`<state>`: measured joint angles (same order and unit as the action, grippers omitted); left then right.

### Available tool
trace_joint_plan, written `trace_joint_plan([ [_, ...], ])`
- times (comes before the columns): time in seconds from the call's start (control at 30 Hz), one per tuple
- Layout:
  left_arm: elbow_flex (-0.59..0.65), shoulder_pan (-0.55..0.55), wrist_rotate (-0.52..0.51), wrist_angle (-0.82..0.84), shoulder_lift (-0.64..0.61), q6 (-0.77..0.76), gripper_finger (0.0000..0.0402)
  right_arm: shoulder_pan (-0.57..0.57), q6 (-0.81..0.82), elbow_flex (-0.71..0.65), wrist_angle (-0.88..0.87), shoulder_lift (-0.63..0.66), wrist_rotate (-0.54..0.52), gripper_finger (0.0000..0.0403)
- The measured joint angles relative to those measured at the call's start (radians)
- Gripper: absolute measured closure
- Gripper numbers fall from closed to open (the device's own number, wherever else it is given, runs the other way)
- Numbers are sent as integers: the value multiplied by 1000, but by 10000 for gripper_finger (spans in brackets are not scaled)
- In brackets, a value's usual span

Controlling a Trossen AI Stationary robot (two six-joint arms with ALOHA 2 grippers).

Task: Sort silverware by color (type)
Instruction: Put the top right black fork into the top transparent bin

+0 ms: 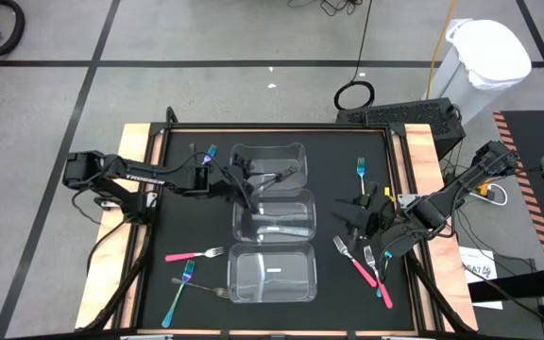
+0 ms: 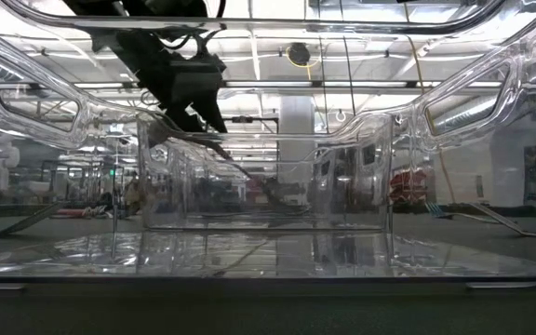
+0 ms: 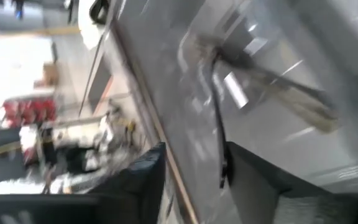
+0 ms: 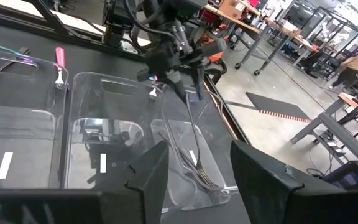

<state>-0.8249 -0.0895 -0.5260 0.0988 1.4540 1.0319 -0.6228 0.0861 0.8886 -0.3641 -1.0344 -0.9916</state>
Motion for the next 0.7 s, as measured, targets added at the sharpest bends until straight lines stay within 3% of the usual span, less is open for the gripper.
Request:
trace_joint_plan([
  [0.13,0,4,-78,31,0,-32,203,0,-2,0,0,0,0,236],
  [0.37,0,26,-188,104,-10,-60,202,0,-2,0,0,0,0,236],
  [0.7,-1,61,-180,98,-31,-100,203,0,-2,0,0,0,-1,236],
])
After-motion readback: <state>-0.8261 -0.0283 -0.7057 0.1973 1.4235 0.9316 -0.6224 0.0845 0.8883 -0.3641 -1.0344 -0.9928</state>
